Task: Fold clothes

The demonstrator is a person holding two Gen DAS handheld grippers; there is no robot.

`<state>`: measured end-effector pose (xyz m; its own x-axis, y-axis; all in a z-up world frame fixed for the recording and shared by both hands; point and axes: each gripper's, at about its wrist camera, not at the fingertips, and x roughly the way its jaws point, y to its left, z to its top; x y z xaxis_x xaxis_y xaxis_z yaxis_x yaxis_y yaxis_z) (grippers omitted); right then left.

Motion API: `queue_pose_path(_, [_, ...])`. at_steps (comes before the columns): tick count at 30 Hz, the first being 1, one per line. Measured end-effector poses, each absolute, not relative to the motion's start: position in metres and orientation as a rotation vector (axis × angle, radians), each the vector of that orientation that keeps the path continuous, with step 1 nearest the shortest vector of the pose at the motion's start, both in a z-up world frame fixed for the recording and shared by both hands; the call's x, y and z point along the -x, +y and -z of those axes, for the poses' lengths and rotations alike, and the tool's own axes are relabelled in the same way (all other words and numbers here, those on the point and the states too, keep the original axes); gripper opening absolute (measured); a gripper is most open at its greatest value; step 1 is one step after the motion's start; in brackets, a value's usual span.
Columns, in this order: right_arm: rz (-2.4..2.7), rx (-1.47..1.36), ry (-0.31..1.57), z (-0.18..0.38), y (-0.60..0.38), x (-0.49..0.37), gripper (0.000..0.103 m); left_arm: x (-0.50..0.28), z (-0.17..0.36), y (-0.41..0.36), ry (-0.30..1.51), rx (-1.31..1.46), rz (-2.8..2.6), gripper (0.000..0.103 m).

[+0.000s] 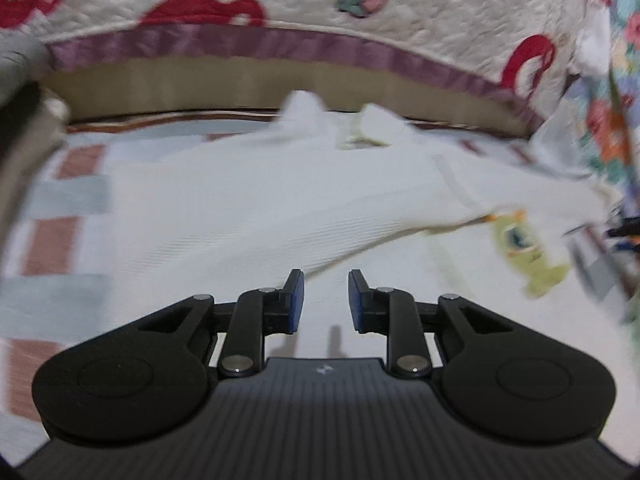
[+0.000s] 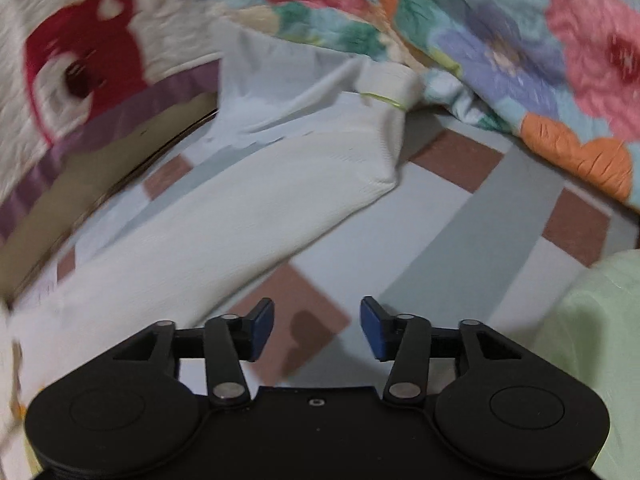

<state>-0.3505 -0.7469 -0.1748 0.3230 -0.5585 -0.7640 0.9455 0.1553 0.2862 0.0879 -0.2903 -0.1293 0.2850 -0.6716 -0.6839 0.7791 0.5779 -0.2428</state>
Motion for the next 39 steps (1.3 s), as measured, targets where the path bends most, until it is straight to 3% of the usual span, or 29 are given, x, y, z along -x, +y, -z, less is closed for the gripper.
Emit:
queue_pose_path(3, [1.165, -0.964, 0.489, 0.184, -0.776, 0.361, 0.060, -0.059, 0.134, -0.333, 0.820, -0.170, 1.058, 0.026])
queue_pose_path(8, [1.223, -0.886, 0.523, 0.184, -0.815, 0.358, 0.060, -0.018, 0.135, -0.390, 0.806, -0.201, 1.157, 0.030])
queue_pose_path(16, [1.267, -0.737, 0.607, 0.190, -0.865, 0.358, 0.061, -0.012, 0.143, -0.407, 0.835, -0.238, 1.137, 0.031])
queue_pose_path(17, [1.240, -0.704, 0.614, 0.190, -0.864, 0.356, 0.053, -0.014, 0.145, -0.404, 0.839, -0.243, 1.129, 0.031])
queue_pose_path(18, [1.198, -0.626, 0.660, 0.189, -0.862, 0.349, 0.016, -0.016, 0.147, -0.402, 0.844, -0.250, 1.121, 0.031])
queue_pose_path(19, [1.152, -0.545, 0.709, 0.188, -0.860, 0.340, 0.004, -0.018, 0.149, -0.398, 0.849, -0.258, 1.111, 0.031])
queue_pose_path(21, [1.127, -0.430, 0.725, 0.180, -0.851, 0.324, 0.004, -0.023, 0.154, -0.390, 0.856, -0.269, 1.094, 0.031])
queue_pose_path(26, [1.000, -0.400, 0.539, 0.141, -0.811, 0.291, 0.003, -0.041, 0.169, -0.371, 0.884, -0.248, 1.031, 0.031])
queue_pose_path(31, [0.686, -0.304, 0.430, 0.100, -0.707, 0.220, 0.003, -0.073, 0.176, -0.359, 0.999, 0.106, 0.977, 0.031])
queue_pose_path(34, [0.462, -0.349, 0.321, 0.089, -0.635, 0.180, 0.003, -0.077, 0.178, -0.357, 1.015, 0.173, 0.976, 0.031])
queue_pose_path(39, [0.193, -0.318, 0.481, 0.131, -0.541, 0.109, 0.004, -0.079, 0.181, -0.354, 1.033, 0.240, 0.981, 0.031])
